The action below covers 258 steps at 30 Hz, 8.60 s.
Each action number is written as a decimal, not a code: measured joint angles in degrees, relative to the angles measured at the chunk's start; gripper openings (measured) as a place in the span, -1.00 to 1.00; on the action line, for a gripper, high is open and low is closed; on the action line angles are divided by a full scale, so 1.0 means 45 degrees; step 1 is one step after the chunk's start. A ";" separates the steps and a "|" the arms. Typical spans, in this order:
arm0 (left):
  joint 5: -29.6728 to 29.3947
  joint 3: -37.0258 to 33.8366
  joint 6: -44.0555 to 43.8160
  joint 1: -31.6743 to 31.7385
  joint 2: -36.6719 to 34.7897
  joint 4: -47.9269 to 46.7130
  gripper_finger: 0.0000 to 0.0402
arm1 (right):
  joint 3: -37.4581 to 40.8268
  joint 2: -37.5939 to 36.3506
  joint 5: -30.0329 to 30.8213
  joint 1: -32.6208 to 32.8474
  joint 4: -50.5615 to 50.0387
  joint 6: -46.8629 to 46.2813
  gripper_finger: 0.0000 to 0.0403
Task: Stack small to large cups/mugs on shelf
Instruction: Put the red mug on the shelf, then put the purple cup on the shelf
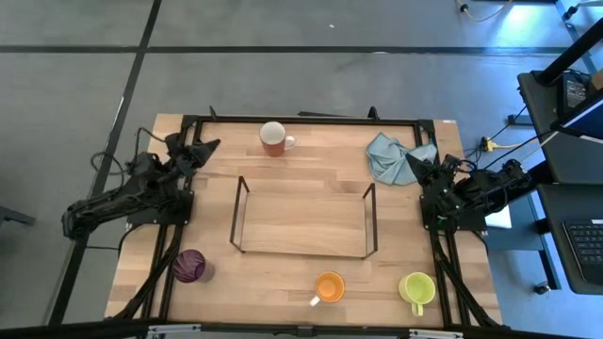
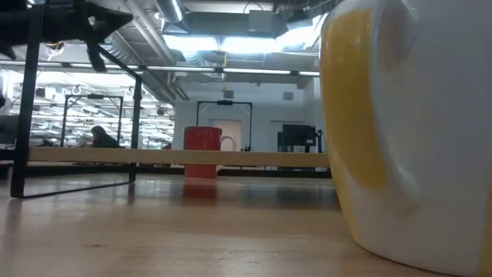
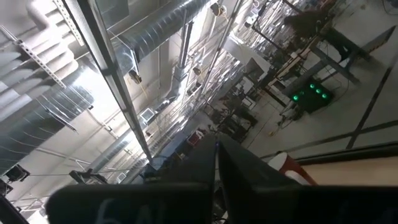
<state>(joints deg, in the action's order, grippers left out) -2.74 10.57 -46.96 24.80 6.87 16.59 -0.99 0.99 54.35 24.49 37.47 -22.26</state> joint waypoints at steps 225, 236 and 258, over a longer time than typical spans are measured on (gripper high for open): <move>0.1113 1.8221 0.8447 -0.5469 2.1217 -1.8110 -0.71 | 0.0000 0.0001 -0.3449 -0.0267 -0.4738 -0.6708 -0.90; 0.0583 2.0623 0.7492 -0.5690 2.1106 -2.1536 -0.69 | 0.0000 0.0001 -0.3448 -0.0267 -0.4956 -0.6712 -0.90; -0.1401 1.5576 -0.8061 -1.4537 1.5438 -2.3656 -0.79 | 0.0000 -0.0003 -0.3993 -0.0272 -0.5270 -0.7054 -0.89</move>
<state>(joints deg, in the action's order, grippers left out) -9.05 80.66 -83.23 -40.62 76.34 -89.86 -0.99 0.97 36.38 23.27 13.76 -54.01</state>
